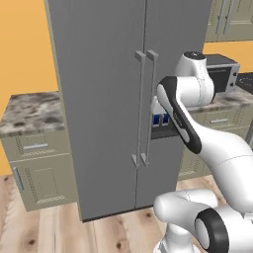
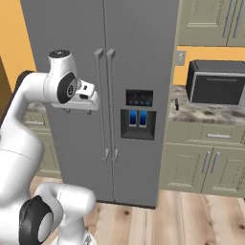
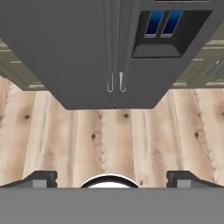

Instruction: Retrieve the butter from the fridge and place it on a plate on the dining table. Then retrieve the butter knife by the fridge and place it near the plate.

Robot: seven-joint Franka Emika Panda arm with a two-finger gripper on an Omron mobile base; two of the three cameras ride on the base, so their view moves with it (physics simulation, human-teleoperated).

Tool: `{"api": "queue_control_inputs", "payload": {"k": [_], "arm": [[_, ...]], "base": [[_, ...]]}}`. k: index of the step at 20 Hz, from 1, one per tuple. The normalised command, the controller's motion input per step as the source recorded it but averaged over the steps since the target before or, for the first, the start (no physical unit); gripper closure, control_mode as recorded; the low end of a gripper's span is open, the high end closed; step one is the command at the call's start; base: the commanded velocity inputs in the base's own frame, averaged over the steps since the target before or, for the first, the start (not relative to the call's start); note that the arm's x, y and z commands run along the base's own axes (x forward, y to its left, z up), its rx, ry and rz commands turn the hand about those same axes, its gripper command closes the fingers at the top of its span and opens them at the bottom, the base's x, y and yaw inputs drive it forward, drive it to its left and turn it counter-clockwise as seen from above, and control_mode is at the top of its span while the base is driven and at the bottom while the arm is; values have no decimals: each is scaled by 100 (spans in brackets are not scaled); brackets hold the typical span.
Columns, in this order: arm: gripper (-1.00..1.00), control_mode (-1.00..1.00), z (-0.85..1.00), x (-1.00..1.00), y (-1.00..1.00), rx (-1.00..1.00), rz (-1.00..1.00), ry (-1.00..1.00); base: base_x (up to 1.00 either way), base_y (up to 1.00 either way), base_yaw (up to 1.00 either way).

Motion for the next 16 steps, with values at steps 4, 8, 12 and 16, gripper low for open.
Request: {"api": "queue_control_inputs", "payload": {"k": [4,8,12,16], "arm": [[-100,-100,-1,2,-12,0,0,-6],[-100,-100,-3,36,-50,0,0,-19],[-100,-100,-2,73,-61,2,0,-12],[-100,-100,-12,68,-9,0,0,-2]], "base": [[0,0,0],[0,0,0],[0,0,0],[0,0,0]]}}
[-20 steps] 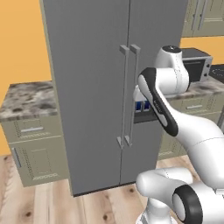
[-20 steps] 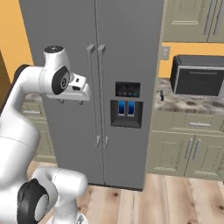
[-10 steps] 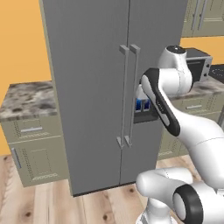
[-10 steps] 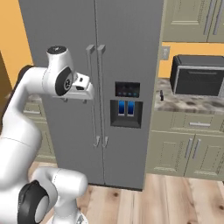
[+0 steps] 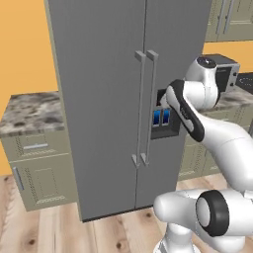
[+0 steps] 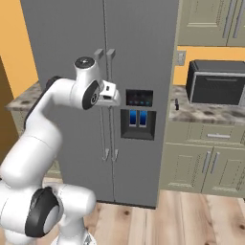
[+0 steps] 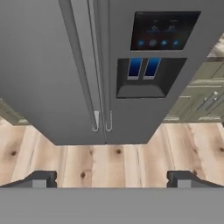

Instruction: Retrieve the butter from the fridge and place it on a plate on the dining table. Then retrieve the butter knife by the fridge and place it near the plate.

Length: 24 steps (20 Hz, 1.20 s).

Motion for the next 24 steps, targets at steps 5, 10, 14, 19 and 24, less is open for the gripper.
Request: {"api": "queue_control_inputs", "payload": {"k": [5,10,14,19,24], "arm": [[-100,-100,-2,54,23,0,0,-7],[-100,-100,0,71,18,0,0,-21],[-100,-100,0,70,6,0,0,-18],[-100,-100,0,23,-14,0,0,-2],[-100,-100,0,31,0,0,0,-4]], "base": [[0,0,0],[0,0,0],[0,0,0],[0,0,0],[0,0,0]]}}
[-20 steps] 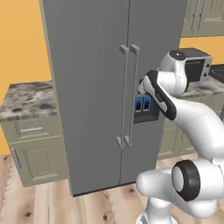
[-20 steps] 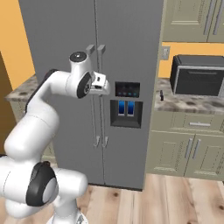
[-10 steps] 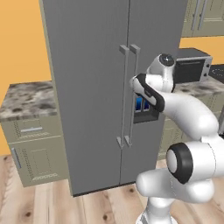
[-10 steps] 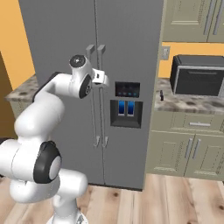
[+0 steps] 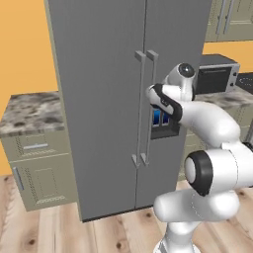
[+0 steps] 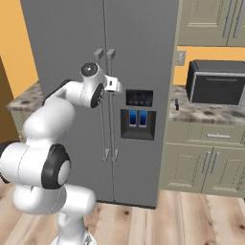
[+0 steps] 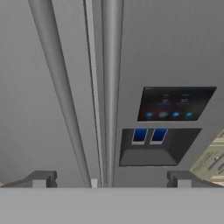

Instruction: Retrieve the butter from the fridge and place it on a plate on the dining table. Then retrieve the butter knife by the fridge and place it near the plate.

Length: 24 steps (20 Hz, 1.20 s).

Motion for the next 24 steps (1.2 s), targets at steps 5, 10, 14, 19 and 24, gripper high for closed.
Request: {"api": "queue_control_inputs", "payload": {"k": [5,10,14,19,24], "arm": [[-100,-100,0,42,0,0,0,-3],[-100,-100,0,40,0,0,0,-1],[-100,-100,-1,41,0,0,0,-3],[-100,-100,-6,45,0,0,0,-7],[-100,-100,-8,47,0,0,0,-9]], "base": [[0,0,0],[0,0,0],[0,0,0],[0,0,0],[0,0,0]]}}
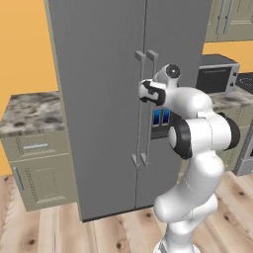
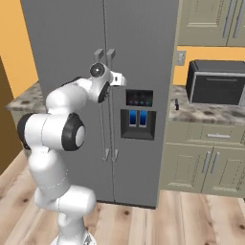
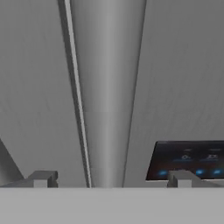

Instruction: Retrieve the butter from the fridge and place it on a plate on the dining table. Then retrieve the butter knife by the fridge and place it near the plate.

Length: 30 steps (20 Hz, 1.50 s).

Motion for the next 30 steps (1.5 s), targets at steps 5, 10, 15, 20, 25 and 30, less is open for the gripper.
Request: {"api": "queue_control_inputs", "payload": {"k": [5,10,15,20,25,30], "arm": [[-100,-100,-2,42,0,0,0,-5],[100,-100,0,26,-2,0,0,0],[100,-100,2,-23,-11,0,-1,0],[100,-100,18,-65,-55,0,-2,6],[100,-100,25,-78,-75,3,0,11],[100,-100,27,-78,-96,10,0,16]], "base": [[0,0,0],[0,0,0],[0,0,0],[0,0,0],[0,0,0],[0,0,0]]}}
